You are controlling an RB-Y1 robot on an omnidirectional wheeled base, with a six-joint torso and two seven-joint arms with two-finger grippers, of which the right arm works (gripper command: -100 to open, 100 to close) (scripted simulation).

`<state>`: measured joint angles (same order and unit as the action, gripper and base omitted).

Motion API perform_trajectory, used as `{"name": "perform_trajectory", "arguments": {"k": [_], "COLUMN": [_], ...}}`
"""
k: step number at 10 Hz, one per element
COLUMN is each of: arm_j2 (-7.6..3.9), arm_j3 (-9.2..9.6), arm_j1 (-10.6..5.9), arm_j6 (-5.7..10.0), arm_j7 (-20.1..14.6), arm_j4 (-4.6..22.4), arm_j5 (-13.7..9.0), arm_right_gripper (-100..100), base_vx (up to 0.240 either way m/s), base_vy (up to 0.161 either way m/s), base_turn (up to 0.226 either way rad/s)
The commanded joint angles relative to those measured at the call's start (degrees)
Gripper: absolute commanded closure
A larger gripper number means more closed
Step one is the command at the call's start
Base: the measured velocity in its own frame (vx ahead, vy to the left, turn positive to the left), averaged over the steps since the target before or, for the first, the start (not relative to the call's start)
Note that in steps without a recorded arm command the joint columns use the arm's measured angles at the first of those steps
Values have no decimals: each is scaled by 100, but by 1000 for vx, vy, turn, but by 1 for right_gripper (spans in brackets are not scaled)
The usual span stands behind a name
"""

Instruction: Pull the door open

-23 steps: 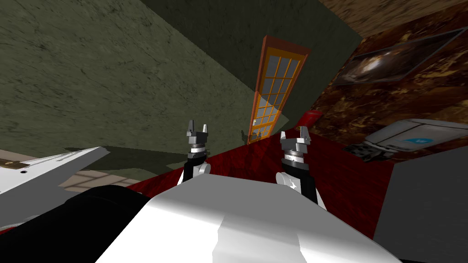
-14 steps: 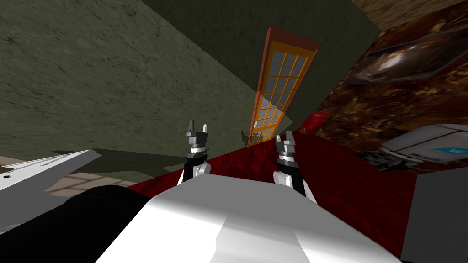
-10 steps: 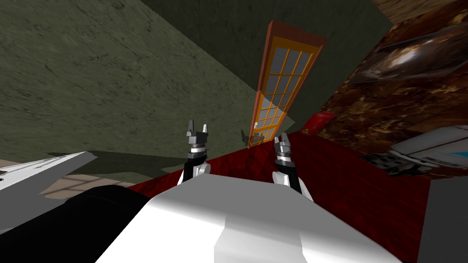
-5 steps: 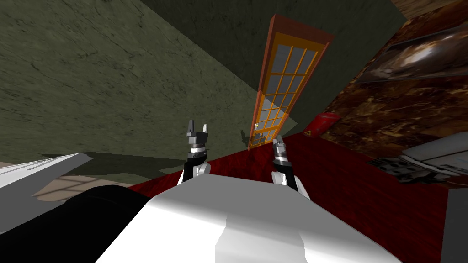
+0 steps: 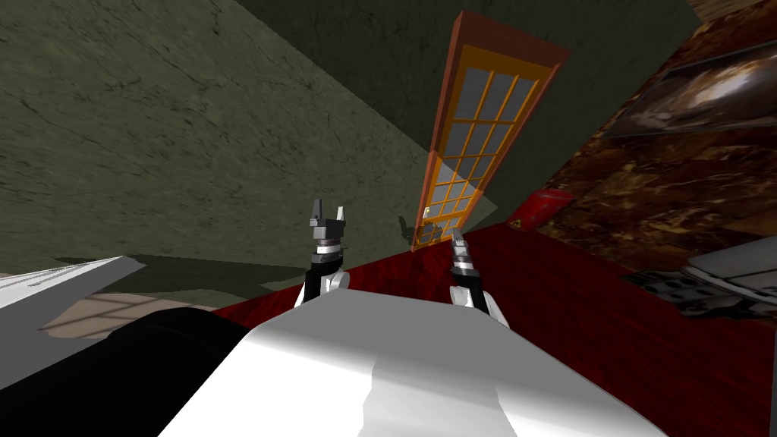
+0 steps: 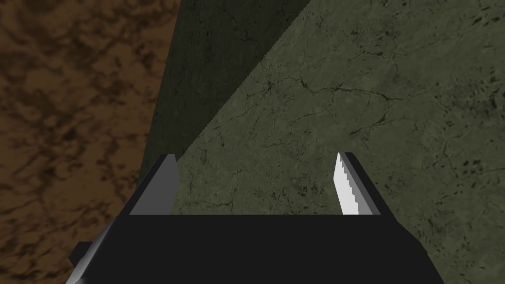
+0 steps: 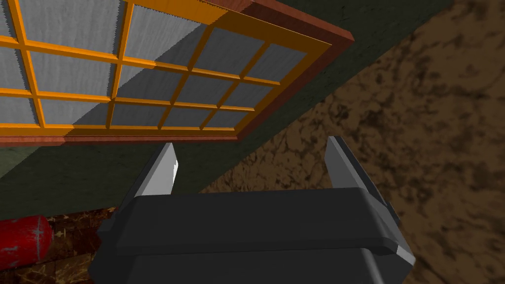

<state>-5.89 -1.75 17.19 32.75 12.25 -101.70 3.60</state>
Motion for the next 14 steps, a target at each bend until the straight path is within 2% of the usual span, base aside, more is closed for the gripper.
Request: {"name": "perform_trajectory", "arguments": {"k": [1, 14], "arm_j2": [-39, -241], "arm_j3": [-19, -125], "arm_j1": [-67, -639], "arm_j6": [76, 745], "arm_j7": [168, 1534], "arm_j4": [215, 2063], "arm_j5": [60, 595], "arm_right_gripper": [-100, -100], "base_vx": [85, 94], "base_vy": [-56, -51], "base_turn": [35, 35]}}
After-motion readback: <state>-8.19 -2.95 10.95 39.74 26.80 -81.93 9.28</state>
